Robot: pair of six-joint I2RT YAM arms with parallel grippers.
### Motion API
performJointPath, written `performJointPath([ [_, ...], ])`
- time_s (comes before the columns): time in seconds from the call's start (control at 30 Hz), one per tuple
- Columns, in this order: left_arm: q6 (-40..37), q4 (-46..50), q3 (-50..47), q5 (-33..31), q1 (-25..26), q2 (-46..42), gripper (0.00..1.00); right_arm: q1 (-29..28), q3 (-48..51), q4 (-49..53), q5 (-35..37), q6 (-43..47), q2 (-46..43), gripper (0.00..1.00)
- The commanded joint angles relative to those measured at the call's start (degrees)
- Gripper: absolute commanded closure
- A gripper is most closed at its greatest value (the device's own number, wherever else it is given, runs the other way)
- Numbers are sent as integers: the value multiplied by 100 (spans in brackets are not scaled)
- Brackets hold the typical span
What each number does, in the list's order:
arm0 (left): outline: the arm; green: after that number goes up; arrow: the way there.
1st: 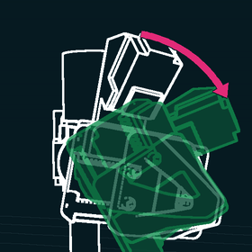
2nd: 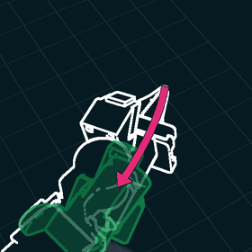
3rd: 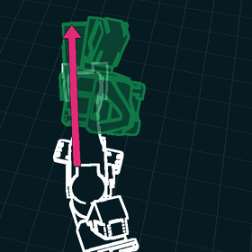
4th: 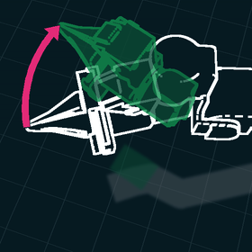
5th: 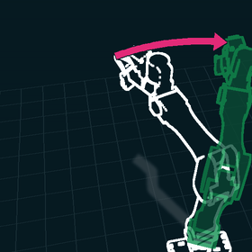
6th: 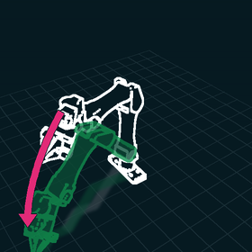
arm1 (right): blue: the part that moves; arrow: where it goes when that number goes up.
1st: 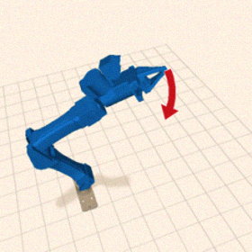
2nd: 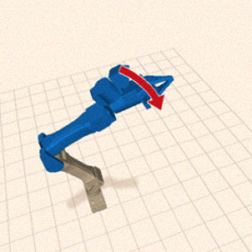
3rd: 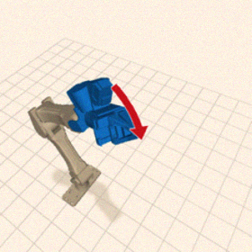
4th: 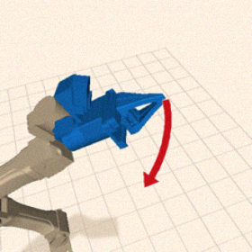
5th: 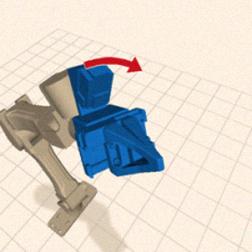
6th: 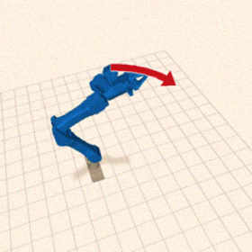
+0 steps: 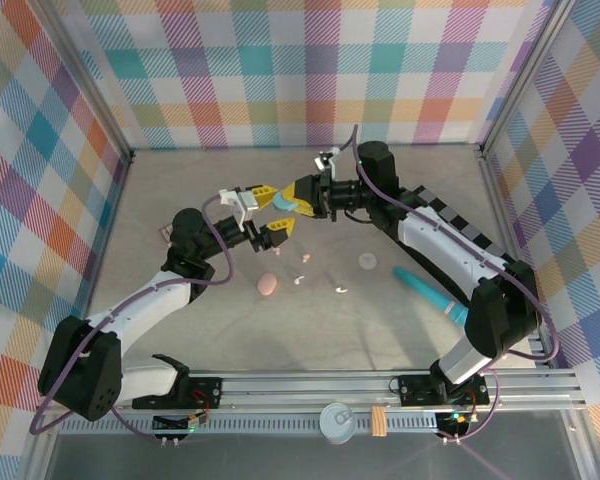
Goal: Insert the wireless bluetooth earbuds into the charging case
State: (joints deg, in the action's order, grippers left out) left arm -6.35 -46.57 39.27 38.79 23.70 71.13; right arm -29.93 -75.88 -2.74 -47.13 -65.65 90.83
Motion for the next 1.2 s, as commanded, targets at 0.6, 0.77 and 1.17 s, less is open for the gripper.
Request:
performJointPath([
  [0.6,-1114,2708,-149,-1839,815,-104,0,1203,-1157,1801,2248,2288,2922,83],
  [0.77,-1177,2886,-192,-1751,872,-100,0,1221,-1319,1836,2323,2250,3432,82],
  [1.17,-862,3358,78,-2056,882,-214,0,1332,-1310,2250,2966,2594,3052,38],
])
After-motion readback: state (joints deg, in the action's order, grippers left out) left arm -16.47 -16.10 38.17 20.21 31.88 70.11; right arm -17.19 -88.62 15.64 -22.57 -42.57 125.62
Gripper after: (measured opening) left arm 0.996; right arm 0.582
